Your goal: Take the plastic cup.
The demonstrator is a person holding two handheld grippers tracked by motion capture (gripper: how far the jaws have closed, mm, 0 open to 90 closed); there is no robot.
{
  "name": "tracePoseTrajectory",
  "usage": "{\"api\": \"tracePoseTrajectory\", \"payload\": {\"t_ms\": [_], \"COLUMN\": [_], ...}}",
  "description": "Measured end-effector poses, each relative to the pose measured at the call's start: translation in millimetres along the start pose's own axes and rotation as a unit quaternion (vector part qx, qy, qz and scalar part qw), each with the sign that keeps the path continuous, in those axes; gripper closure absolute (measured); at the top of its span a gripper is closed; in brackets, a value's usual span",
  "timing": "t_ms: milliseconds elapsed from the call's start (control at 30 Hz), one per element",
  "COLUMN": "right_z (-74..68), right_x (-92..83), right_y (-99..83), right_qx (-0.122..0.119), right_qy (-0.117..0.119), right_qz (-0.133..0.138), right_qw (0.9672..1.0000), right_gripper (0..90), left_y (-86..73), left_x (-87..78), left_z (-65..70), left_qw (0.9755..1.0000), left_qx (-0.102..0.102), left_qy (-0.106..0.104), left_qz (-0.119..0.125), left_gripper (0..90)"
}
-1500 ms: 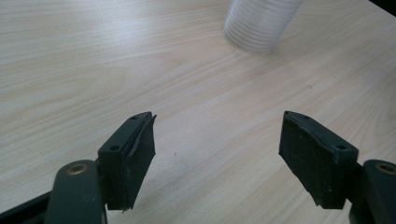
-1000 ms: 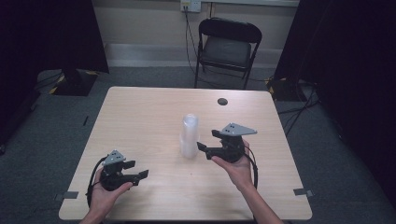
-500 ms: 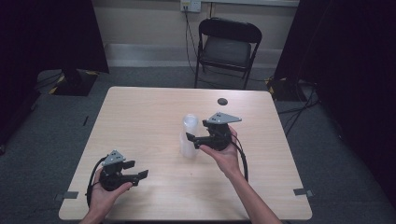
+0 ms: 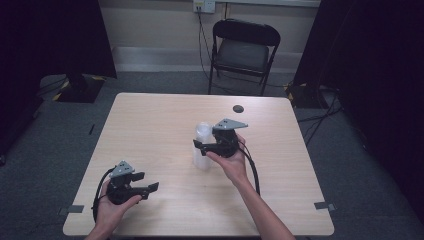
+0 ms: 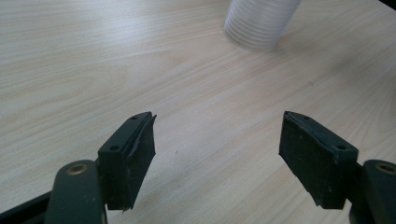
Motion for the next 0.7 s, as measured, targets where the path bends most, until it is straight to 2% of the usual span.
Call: {"api": "tracePoseTrajectory", "payload": {"t_ms": [200, 333, 700], "right_z": [-2.7, -2.7, -4.5], "right_x": [9.3, 14.2, 17.8], "right_y": [-3.9, -6.9, -10.0], "right_qx": [-0.001, 0.003, -0.004], "right_qy": [-0.003, 0.004, 0.005], "right_qz": [-0.002, -0.007, -0.014], "right_qw": [1.0000, 1.0000, 0.9999], "right_gripper": [22.5, 23.8, 29.0], "left_y": [-0.3, -0.3, -0.6], "left_x": [-0.3, -0.4, -0.5], "left_z": [-1.0, -0.6, -1.3], "left_qw": [1.0000, 1.0000, 1.0000], "left_qx": [0.000, 0.001, -0.002], "left_qy": [0.000, 0.000, 0.002], "left_qz": [-0.001, -0.001, -0.002], "left_gripper": [26.7, 26.7, 26.7]}}
Point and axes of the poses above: each handheld gripper's, and its own axes: x roughly forward along the jaws, y roughly out of its top, z roughly to its right, the point moved 6 cm from there along x, roughly forward along the jaws, and after that the axes turned 14 degrees about -y, right-handed, at the moved point
